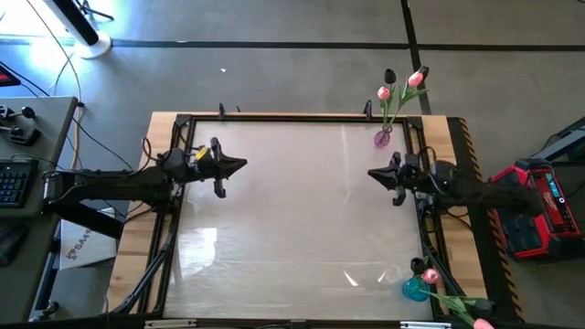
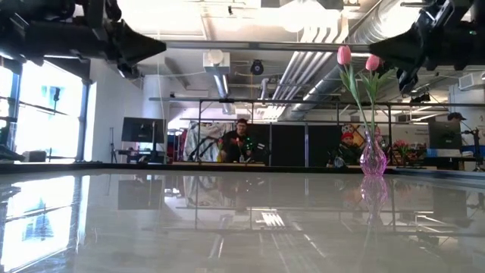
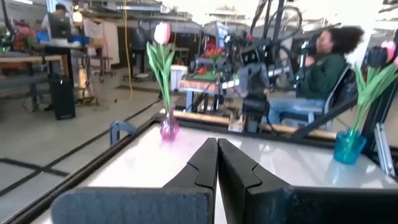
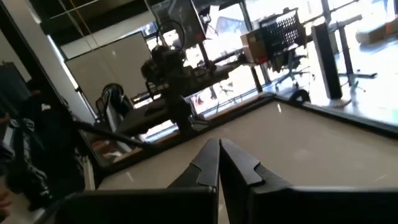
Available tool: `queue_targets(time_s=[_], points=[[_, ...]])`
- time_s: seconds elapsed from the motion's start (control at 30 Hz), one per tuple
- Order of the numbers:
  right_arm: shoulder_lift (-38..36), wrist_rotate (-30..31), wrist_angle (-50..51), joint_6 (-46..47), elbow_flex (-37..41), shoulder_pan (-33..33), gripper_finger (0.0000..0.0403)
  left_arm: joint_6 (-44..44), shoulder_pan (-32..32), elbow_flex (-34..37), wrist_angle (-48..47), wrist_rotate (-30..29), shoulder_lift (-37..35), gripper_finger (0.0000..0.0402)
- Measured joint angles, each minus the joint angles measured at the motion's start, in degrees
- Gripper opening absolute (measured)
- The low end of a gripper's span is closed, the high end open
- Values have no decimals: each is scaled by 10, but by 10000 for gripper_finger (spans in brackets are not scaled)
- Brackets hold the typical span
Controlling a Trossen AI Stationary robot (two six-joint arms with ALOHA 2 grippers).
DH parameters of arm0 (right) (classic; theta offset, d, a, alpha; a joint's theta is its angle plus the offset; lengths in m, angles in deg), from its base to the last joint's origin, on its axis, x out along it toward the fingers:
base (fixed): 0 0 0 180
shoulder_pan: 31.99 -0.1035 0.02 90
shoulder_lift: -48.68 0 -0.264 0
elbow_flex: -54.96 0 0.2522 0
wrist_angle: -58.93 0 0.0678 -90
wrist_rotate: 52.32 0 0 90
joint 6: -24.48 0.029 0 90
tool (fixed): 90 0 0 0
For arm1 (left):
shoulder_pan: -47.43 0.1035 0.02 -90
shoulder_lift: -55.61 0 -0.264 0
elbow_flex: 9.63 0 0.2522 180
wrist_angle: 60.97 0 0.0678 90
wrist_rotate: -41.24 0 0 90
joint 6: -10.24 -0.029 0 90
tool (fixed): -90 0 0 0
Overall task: Sort flowers into vase by color
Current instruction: Return to Home Position
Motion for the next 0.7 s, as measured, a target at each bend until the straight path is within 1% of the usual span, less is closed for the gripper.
queue_targets(time_s=[0.2,0.3,0.37,0.5,0.63,0.7], points=[[-71,-10,88,-14,0,11,0,9,0,0,-140,-7,-67,0],[-99,-9,92,-51,0,11,0,9,0,0,-197,-8,-86,0],[-115,14,95,-75,-5,11,0,10,0,0,-214,-12,-100,0],[-112,64,123,-127,-36,11,0,7,0,0,-239,-24,-141,0],[-115,67,168,-121,-46,11,0,5,0,0,-310,-36,-194,0],[-114,65,168,-110,-40,11,0,7,0,9,-316,-38,-216,0]])
